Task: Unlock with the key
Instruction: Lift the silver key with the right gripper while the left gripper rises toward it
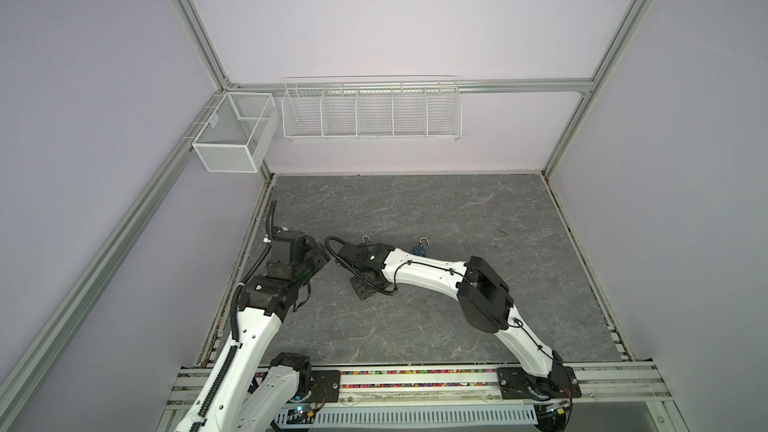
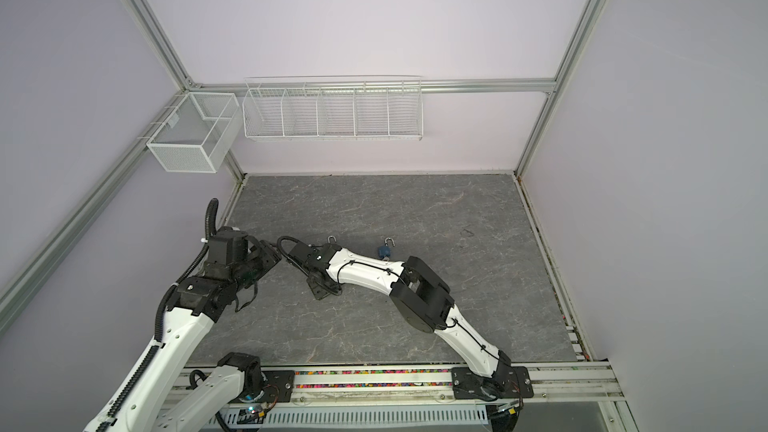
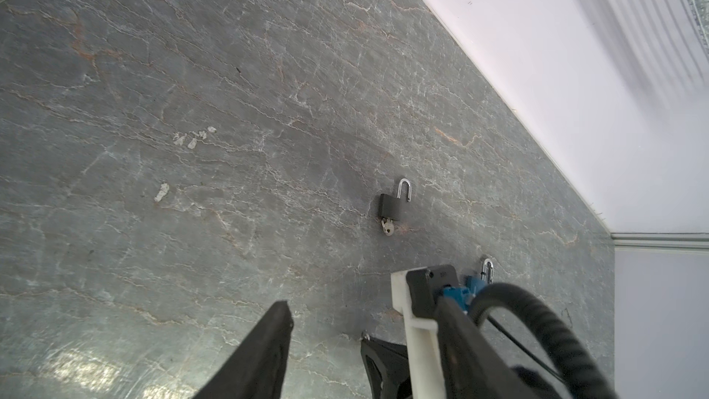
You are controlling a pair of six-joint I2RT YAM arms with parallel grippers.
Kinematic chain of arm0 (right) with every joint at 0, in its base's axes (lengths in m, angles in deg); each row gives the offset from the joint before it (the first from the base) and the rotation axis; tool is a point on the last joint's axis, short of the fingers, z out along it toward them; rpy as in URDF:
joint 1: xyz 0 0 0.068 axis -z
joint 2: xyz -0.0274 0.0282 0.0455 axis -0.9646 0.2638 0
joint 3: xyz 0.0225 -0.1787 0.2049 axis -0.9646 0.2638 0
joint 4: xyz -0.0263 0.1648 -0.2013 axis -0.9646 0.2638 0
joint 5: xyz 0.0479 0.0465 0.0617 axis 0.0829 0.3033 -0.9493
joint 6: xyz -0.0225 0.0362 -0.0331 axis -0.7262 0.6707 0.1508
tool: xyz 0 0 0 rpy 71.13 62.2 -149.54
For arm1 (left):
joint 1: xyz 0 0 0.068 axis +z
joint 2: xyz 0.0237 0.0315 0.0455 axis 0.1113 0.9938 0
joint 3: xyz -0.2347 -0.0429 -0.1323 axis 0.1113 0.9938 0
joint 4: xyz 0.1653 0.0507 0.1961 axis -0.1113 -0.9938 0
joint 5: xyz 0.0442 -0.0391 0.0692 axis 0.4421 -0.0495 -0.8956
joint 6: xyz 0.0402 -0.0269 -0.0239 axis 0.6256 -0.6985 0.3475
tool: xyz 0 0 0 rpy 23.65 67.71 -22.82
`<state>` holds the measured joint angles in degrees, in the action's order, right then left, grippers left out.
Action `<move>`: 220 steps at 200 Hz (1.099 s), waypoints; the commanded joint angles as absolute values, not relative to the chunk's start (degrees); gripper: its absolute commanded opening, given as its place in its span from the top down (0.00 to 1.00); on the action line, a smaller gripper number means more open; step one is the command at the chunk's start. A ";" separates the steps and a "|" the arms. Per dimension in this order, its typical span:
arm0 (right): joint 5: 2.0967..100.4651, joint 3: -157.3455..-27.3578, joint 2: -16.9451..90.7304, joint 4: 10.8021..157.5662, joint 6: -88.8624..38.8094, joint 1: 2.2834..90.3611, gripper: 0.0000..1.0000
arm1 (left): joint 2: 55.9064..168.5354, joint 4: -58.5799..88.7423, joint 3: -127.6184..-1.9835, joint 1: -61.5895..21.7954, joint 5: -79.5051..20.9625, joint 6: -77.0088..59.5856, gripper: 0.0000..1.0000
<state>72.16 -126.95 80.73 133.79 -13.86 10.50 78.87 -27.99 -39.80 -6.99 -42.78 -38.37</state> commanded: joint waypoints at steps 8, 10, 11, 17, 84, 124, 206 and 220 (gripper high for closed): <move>71.33 -122.42 72.08 130.78 -10.12 11.07 0.93 | 78.45 -25.94 -39.62 -6.55 -40.18 -39.46 0.40; 71.28 -121.95 71.51 130.44 -9.94 11.14 0.93 | 78.45 -25.87 -39.62 -6.53 -40.04 -39.58 0.39; 71.23 -121.74 71.25 130.24 -9.90 11.19 0.93 | 78.48 -25.83 -39.59 -6.53 -39.95 -39.66 0.40; 71.29 -120.07 69.74 129.01 -9.33 11.21 0.93 | 78.45 -25.56 -39.48 -6.56 -39.51 -39.90 0.40; 70.83 -106.45 54.41 122.11 -5.44 14.47 0.93 | 77.47 -14.07 -35.42 -6.56 -27.04 -48.06 0.40; 67.71 -97.00 43.57 118.25 -2.42 18.50 0.93 | 78.26 -3.05 -31.61 -8.34 -23.26 -57.90 0.39; 64.82 -90.53 27.42 114.19 1.83 24.05 0.93 | 85.76 14.90 -30.77 -24.73 -35.23 -72.50 0.37; 63.89 -90.82 26.31 112.81 1.93 24.25 0.93 | 86.53 18.42 -30.50 -27.27 -38.58 -74.35 0.36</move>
<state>65.91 -91.00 28.49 115.89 -0.33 23.64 85.67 9.32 -31.26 -23.69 -31.29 -67.96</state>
